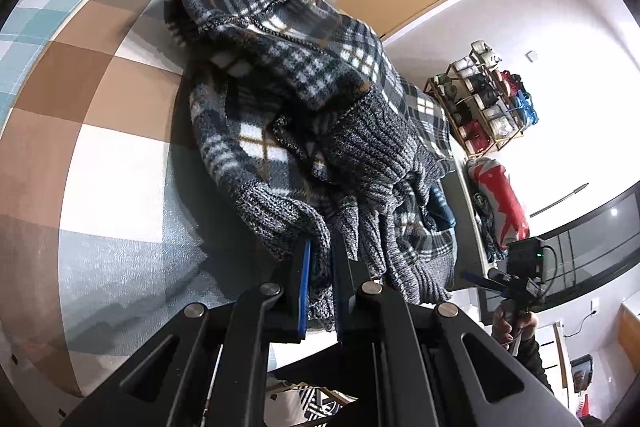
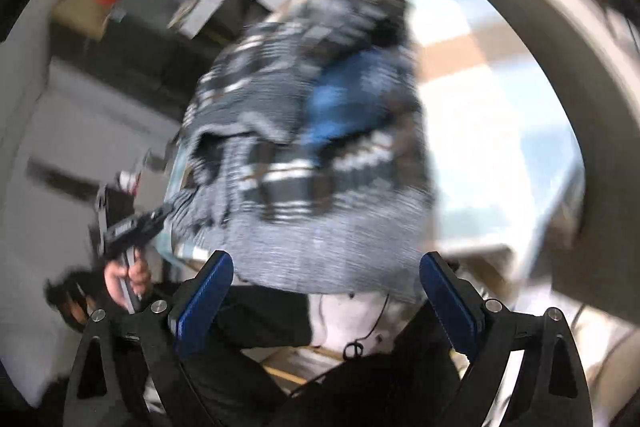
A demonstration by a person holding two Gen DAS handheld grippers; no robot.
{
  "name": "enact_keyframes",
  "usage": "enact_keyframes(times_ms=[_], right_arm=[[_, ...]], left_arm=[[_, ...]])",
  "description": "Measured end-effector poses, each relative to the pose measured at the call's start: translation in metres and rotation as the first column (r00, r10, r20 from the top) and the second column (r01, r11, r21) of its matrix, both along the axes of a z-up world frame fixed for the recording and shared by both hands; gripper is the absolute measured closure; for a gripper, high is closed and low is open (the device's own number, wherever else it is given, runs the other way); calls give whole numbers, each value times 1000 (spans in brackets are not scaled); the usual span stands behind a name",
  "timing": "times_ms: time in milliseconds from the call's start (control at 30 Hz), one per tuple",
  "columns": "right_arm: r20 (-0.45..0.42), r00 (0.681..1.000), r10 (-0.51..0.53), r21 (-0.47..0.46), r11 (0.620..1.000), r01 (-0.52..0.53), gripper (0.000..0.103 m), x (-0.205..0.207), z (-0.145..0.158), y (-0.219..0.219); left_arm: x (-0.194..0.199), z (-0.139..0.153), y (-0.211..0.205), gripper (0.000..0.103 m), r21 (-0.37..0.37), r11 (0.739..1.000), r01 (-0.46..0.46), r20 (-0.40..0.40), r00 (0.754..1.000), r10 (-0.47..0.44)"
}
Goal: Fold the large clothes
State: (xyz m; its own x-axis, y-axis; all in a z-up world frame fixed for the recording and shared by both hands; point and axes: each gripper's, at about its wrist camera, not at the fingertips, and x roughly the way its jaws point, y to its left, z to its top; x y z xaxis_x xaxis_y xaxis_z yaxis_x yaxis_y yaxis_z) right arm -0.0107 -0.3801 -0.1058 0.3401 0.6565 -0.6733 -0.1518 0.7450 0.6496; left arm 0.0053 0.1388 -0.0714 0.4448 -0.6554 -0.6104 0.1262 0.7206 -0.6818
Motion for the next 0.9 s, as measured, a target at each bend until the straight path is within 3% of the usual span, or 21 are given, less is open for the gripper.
enact_keyframes(times_ms=[100, 200, 300, 400, 433, 567, 633, 700, 800, 900], right_arm=[[-36, 999, 29, 101, 995, -25, 8, 0, -15, -2], [-49, 997, 55, 130, 990, -49, 8, 4, -22, 6], [-85, 992, 91, 156, 985, -77, 8, 7, -34, 12], [-100, 988, 114, 137, 986, -99, 8, 7, -41, 15], [-101, 988, 114, 155, 983, -97, 12, 8, -42, 14], [-108, 984, 139, 197, 974, -116, 25, 7, -41, 16], [-126, 977, 174, 176, 973, -150, 56, 3, -44, 24], [-123, 978, 167, 148, 978, -148, 65, -1, -43, 27], [-77, 989, 123, 163, 981, -110, 81, -4, -34, 25], [29, 995, 98, 175, 979, -102, 86, -9, -17, 30]], left_arm=[[1, -2, -1, 98, 23, 1000, -3, -11, 1000, 3], [2, -5, -1, 97, 40, 999, -17, -30, 999, 18], [1, -9, 0, 85, 68, 997, -32, -64, 997, 36], [-1, -6, -2, 64, 94, 995, -39, -59, 997, 45], [-1, -5, -2, 56, 112, 993, -46, -52, 997, 52], [4, -12, 0, 54, 144, 987, -70, -91, 992, 84], [4, -13, 2, 54, 149, 985, -83, -111, 989, 100], [3, -12, 2, 54, 165, 983, -82, -111, 989, 101], [4, -13, 0, 54, 212, 974, -76, -116, 988, 102], [7, -12, 0, 50, 218, 973, -78, -119, 987, 105]])
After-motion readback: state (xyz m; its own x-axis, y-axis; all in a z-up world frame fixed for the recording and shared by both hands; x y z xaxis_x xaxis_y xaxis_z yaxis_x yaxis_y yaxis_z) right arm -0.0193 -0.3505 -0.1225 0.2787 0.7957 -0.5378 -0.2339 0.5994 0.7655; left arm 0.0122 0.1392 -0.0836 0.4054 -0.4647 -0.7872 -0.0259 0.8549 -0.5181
